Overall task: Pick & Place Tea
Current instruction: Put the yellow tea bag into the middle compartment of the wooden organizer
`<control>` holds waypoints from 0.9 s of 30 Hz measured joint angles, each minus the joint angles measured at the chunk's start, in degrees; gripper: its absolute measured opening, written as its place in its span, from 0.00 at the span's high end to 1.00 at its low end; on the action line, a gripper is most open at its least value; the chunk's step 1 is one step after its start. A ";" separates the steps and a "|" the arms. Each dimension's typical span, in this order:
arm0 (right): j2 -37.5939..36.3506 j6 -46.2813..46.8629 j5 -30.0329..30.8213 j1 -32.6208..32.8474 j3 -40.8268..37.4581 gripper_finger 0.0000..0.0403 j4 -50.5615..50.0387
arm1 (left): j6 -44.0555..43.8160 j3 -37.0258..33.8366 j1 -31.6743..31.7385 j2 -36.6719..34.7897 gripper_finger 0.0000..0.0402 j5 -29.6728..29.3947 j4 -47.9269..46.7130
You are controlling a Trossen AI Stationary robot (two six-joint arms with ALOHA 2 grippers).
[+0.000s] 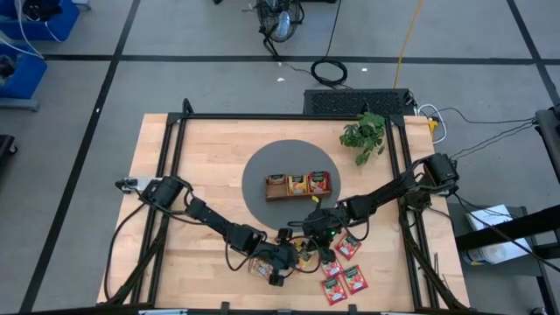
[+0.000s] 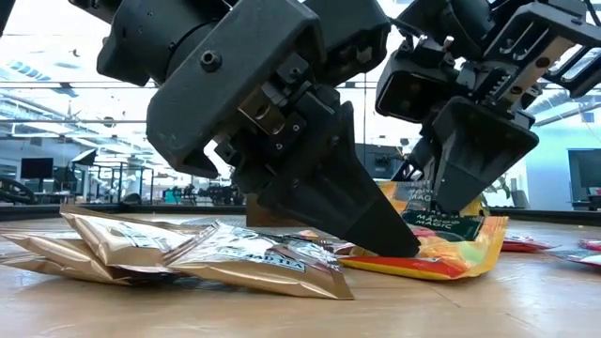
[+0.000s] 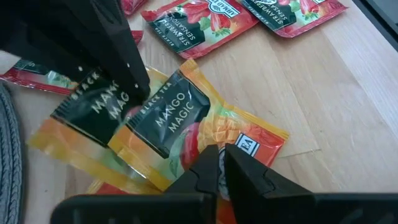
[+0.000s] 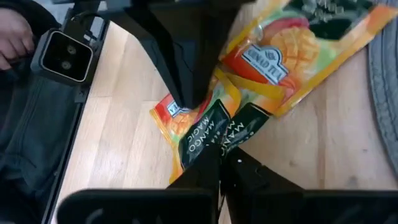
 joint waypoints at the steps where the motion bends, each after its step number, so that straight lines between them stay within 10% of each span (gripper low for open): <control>1: -0.74 -0.36 0.14 0.00 0.00 0.99 -0.98 | -0.02 0.00 0.00 0.00 0.89 -0.04 0.00; 27: -16.67 -29.68 15.50 -14.04 13.99 1.00 -37.60 | 4.61 -0.14 -1.36 -0.96 0.86 -1.81 1.31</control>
